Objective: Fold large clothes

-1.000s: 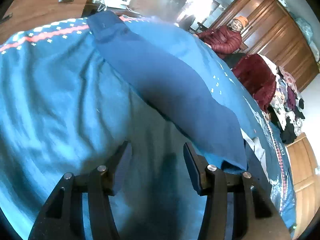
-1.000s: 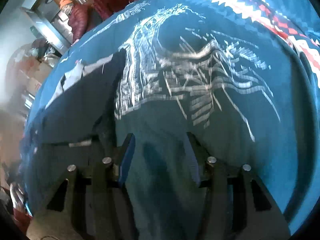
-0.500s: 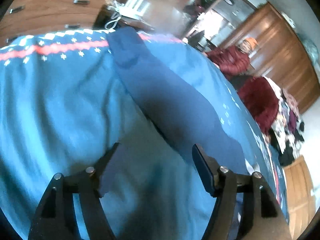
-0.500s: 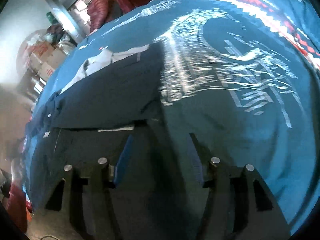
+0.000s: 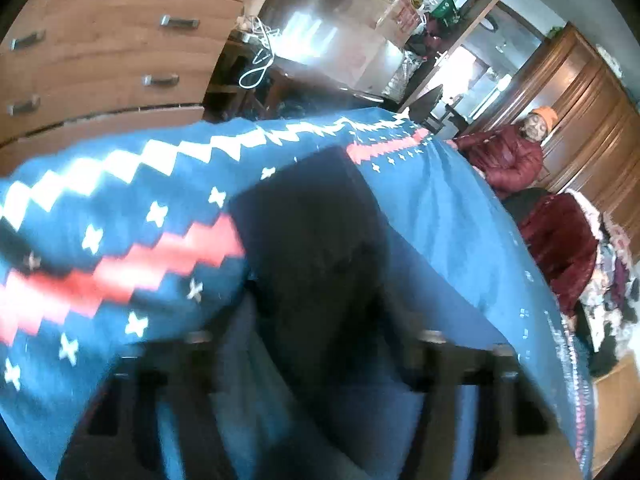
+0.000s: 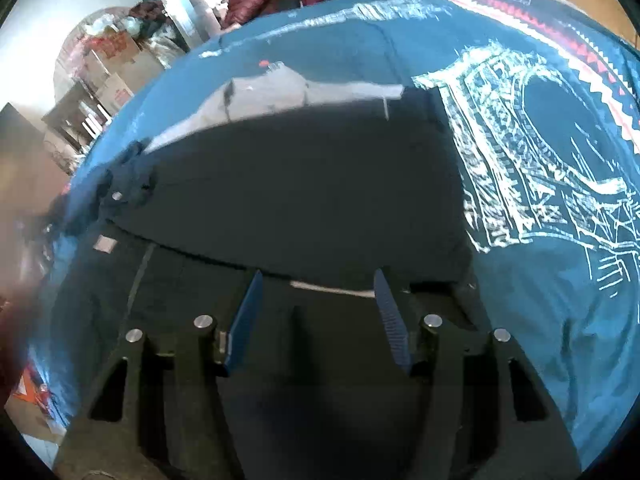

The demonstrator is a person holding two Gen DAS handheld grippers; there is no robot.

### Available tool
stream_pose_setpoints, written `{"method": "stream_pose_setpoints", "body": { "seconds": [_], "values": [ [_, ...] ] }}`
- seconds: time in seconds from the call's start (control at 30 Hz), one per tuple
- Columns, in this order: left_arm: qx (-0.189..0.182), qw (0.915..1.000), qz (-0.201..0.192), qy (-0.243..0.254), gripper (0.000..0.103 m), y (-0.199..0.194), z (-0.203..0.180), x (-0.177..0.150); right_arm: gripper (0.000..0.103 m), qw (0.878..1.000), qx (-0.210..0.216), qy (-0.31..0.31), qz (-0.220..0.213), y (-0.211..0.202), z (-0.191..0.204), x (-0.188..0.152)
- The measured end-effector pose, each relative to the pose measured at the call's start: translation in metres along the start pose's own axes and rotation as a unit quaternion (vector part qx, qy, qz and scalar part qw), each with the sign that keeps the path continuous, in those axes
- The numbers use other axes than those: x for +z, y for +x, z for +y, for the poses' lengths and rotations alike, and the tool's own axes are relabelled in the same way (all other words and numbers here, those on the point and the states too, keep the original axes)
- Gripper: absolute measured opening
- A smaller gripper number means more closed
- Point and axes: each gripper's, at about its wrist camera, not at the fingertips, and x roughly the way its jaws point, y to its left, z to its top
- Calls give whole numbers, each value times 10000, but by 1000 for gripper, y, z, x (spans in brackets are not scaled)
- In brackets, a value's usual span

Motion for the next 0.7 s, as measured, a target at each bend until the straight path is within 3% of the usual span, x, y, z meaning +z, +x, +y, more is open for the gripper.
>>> {"method": "stream_pose_setpoints", "body": {
  "seconds": [0.07,0.13,0.17,0.2,0.23,0.27,0.33,0.4,0.43,0.47,0.5,0.6,0.7],
  "values": [
    [-15,9990,-129,418,8,-10,-23,-1,54,9999,64,12,-125,-8,3,2],
    [-668,9922,-239,1021,8,-39,-74,-10,51,9996,145,38,-232,-16,4,5],
    [-978,9860,-332,1310,8,-57,-102,-18,49,9994,199,57,-260,-18,5,7],
    [-1512,9759,-381,1528,8,-80,-137,-30,47,9992,257,79,-280,-20,5,8],
    [-2150,9615,-360,1672,8,-103,-174,-46,46,9989,317,107,-317,-21,6,9],
    [-2492,9518,-326,1758,8,-115,-195,-56,46,9987,346,128,-343,-23,7,10],
    [-3524,9165,-96,1893,9,-147,-256,-95,46,9978,462,195,-438,-28,8,10],
    [-4372,8744,272,2086,13,-168,-312,-150,46,9968,560,242,-508,-32,8,8],
    [-4589,8592,510,2204,28,-169,-332,-174,47,9962,635,299,-515,-33,6,7],
    [-4673,8472,802,2396,49,-166,-352,-205,47,9956,703,360,-500,-33,4,6],
    [-4539,8466,1073,2564,56,-156,-364,-233,47,9950,760,434,-488,-33,1,6],
    [-4068,8549,1922,2584,54,-122,-358,-283,48,9925,962,633,-414,-28,-10,8],
    [-3745,8780,1828,2353,56,-118,-306,-280,48,9890,1225,780,-295,-12,-19,22]
  ]
}}
